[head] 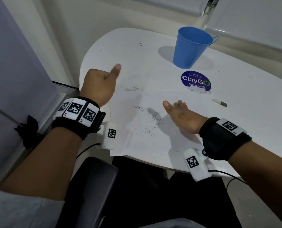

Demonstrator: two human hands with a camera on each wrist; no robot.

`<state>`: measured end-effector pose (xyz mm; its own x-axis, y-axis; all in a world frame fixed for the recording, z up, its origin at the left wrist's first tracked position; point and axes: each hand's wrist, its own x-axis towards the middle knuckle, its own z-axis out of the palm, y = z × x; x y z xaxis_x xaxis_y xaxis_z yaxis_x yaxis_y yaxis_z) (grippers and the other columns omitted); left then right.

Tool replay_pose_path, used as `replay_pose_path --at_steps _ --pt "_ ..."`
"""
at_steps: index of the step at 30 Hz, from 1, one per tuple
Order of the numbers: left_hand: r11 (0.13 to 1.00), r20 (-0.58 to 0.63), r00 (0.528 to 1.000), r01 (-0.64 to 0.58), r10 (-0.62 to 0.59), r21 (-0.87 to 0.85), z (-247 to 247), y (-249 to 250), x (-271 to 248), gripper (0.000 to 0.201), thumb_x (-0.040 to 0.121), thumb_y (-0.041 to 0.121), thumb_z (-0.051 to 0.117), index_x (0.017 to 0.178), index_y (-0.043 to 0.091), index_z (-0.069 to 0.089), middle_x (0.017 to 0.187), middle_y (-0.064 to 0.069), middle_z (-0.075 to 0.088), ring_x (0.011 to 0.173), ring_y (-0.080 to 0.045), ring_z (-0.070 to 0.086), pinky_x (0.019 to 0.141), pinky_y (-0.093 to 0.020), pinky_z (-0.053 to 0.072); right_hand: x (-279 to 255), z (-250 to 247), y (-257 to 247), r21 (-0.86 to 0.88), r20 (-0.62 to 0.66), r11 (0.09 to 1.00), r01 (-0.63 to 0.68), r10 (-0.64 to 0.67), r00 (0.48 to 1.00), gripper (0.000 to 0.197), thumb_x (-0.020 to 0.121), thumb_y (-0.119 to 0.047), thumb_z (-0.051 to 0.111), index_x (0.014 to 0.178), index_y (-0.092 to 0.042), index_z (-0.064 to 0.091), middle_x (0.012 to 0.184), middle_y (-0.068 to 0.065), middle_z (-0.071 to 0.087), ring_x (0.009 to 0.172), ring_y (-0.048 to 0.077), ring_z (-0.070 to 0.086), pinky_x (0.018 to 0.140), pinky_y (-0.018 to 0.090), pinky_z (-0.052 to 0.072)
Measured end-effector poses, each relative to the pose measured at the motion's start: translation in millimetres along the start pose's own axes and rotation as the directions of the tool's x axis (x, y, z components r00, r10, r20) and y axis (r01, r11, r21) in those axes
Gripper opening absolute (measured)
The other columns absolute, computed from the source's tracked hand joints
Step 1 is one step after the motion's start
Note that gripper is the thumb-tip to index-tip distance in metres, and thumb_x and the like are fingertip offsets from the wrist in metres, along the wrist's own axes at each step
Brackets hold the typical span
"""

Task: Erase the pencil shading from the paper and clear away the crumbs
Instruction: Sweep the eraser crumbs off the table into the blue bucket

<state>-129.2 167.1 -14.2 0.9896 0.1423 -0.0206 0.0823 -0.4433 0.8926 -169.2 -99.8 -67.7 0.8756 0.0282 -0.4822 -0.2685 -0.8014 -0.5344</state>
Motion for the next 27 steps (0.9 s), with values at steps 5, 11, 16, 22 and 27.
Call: replay_pose_path --at_steps 5,11,16,22,27 --pt "0.994 0.182 0.983 -0.020 0.039 -0.106 0.9 -0.3 -0.7 0.037 0.089 0.032 0.078 0.072 0.003 0.064 0.059 0.001 0.057 0.060 -0.019 0.056 0.070 -0.039 0.056 -2.0 0.8 0.3 -0.005 0.006 1.000 0.000 0.000 1.000 0.072 0.057 -0.103 0.008 0.074 -0.033 0.003 0.077 -0.008 0.008 0.127 0.013 0.021 0.122 0.048 0.006" --pt "0.996 0.252 0.964 -0.077 0.084 -0.036 18.8 14.7 -18.2 0.054 0.091 0.047 0.071 0.054 0.010 0.058 0.052 -0.009 0.058 0.043 -0.019 0.046 0.050 -0.025 0.042 -4.6 1.8 0.3 0.011 -0.001 1.000 0.016 -0.016 1.000 0.066 0.062 -0.100 0.008 0.074 -0.035 0.006 0.088 -0.014 0.018 0.136 0.015 0.021 0.122 0.047 0.006" --pt "0.982 0.251 0.955 -0.126 0.158 -0.138 18.9 14.8 -11.2 0.055 0.094 0.036 0.071 0.052 0.014 0.043 0.054 -0.005 0.037 0.054 -0.017 0.046 0.065 -0.025 0.045 -3.3 1.5 0.7 0.010 0.012 1.000 -0.028 0.028 1.000 0.068 0.062 -0.102 0.007 0.074 -0.035 0.005 0.078 -0.011 0.007 0.132 0.012 0.022 0.123 0.046 0.005" --pt "0.993 0.214 0.970 -0.115 0.113 -0.006 22.6 10.3 -15.3 0.041 0.093 0.046 0.069 0.069 0.012 0.071 0.050 0.011 0.060 0.053 -0.014 0.057 0.064 -0.029 0.052 -4.6 0.7 0.9 0.009 0.009 0.999 -0.040 0.040 0.999 0.067 0.064 -0.102 0.008 0.074 -0.036 0.005 0.078 -0.011 0.007 0.110 0.007 0.013 0.123 0.046 0.007" --pt "0.898 0.278 0.959 -0.171 0.056 0.406 -9.5 -16.5 2.4 0.026 0.089 0.032 0.074 0.108 0.048 0.068 0.137 0.018 0.057 0.135 -0.013 0.045 0.121 -0.048 0.024 -12.9 -4.1 -7.0 -0.002 0.038 0.998 -0.071 0.071 0.997 0.065 0.063 -0.101 0.009 0.074 -0.037 0.009 0.090 -0.016 0.022 0.135 0.013 0.021 0.123 0.046 0.003"
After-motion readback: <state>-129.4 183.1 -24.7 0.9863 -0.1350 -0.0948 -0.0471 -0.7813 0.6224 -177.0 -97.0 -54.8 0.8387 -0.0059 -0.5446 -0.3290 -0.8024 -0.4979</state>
